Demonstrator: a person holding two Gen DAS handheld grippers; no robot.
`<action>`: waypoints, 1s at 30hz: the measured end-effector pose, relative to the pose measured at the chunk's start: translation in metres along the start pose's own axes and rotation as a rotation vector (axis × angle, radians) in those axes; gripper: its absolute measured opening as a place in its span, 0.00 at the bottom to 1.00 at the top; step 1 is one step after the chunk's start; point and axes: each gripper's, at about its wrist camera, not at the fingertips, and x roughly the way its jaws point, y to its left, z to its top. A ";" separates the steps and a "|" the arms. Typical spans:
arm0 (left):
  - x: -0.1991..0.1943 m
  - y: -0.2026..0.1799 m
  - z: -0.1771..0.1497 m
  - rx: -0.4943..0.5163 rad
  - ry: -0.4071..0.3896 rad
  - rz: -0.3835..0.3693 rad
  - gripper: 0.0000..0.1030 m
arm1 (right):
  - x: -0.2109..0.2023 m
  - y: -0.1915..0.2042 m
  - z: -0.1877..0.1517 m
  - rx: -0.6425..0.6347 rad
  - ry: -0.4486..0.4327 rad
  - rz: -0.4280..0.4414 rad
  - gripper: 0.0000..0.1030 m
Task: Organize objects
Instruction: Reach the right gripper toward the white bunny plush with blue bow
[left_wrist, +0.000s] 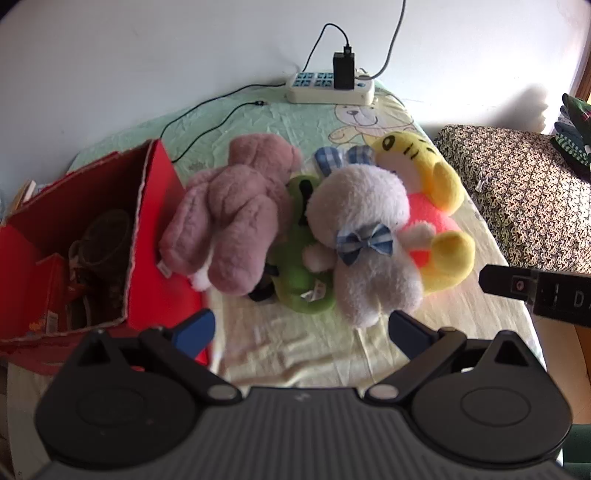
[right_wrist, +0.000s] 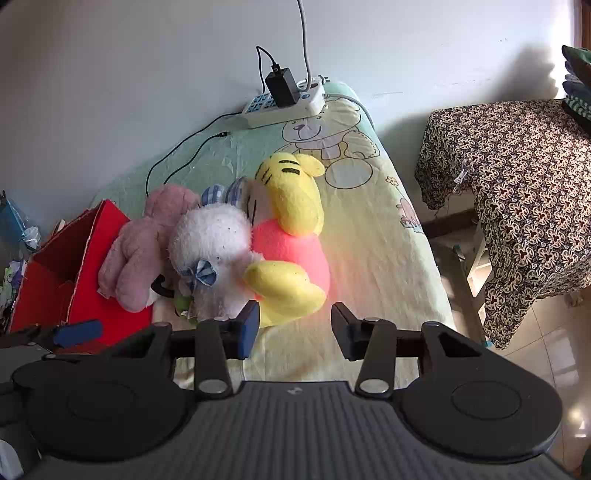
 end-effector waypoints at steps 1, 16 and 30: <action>0.001 0.000 0.000 0.001 0.001 -0.002 0.97 | 0.001 0.000 -0.001 0.002 0.003 0.001 0.44; 0.008 0.002 -0.001 0.009 0.032 -0.013 0.97 | 0.008 0.006 -0.006 -0.007 0.036 0.022 0.44; 0.007 0.009 0.005 0.005 -0.003 -0.135 0.95 | 0.009 0.007 0.003 -0.014 0.010 0.056 0.44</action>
